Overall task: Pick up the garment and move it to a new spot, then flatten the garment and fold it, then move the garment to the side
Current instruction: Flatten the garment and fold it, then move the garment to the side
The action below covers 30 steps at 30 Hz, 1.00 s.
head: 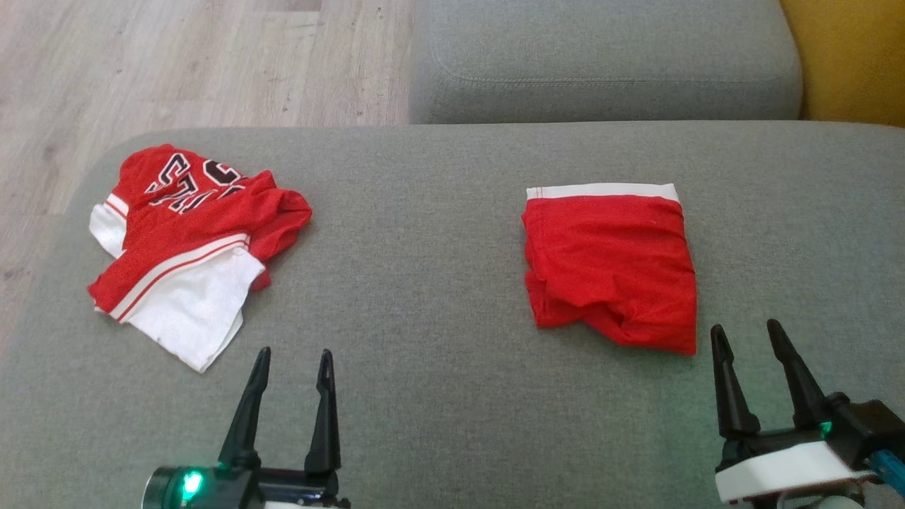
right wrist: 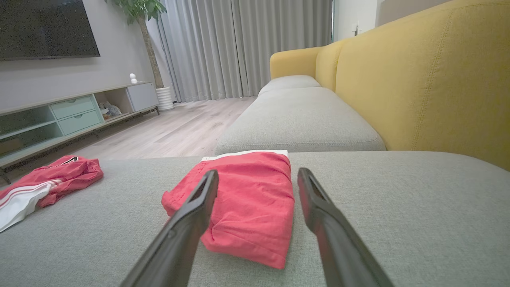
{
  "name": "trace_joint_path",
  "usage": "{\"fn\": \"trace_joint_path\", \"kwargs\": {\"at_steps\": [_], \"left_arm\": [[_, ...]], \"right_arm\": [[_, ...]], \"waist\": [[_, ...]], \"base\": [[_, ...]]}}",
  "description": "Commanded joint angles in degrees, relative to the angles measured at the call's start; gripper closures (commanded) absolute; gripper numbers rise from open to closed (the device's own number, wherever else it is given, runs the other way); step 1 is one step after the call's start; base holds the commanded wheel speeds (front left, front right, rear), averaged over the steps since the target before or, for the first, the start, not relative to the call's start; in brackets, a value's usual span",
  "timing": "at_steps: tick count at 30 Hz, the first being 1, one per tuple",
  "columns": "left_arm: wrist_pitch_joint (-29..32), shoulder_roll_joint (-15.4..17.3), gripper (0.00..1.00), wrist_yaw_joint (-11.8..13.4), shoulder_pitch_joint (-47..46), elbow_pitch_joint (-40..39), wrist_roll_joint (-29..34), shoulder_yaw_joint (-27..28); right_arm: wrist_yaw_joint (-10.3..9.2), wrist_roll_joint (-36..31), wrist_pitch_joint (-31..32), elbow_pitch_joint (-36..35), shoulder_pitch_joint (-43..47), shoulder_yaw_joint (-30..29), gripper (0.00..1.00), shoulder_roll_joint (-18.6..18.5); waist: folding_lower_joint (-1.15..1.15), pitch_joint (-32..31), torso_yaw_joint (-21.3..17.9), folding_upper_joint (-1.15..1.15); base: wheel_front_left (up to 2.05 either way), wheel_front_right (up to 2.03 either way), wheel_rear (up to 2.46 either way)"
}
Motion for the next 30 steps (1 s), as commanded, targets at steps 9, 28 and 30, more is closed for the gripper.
{"fn": "trace_joint_path", "kwargs": {"at_steps": [9,28,30], "left_arm": [[-0.1,-0.1,0.0,0.3,-1.5,-0.6,-0.2,2.8],[-0.1,-0.1,0.0,0.6,-1.7,-0.7,-0.8,2.7],[-0.1,-0.1,0.0,0.5,-2.0,-0.7,-0.8,2.7]], "right_arm": [[-0.04,-1.6,-0.6,-1.8,-0.5,1.0,0.0,0.2],[-0.04,-1.1,-0.6,1.8,-1.3,0.6,0.0,0.0],[-0.04,-1.3,-0.6,4.2,-2.6,0.2,0.0,0.0]], "waist": [[0.0,-1.1,-0.1,0.0],[0.0,0.1,-0.2,0.0],[0.0,1.0,-0.4,0.0]], "base": [[0.0,0.0,0.0],[0.0,0.0,0.0],[0.0,0.0,0.0]]}}
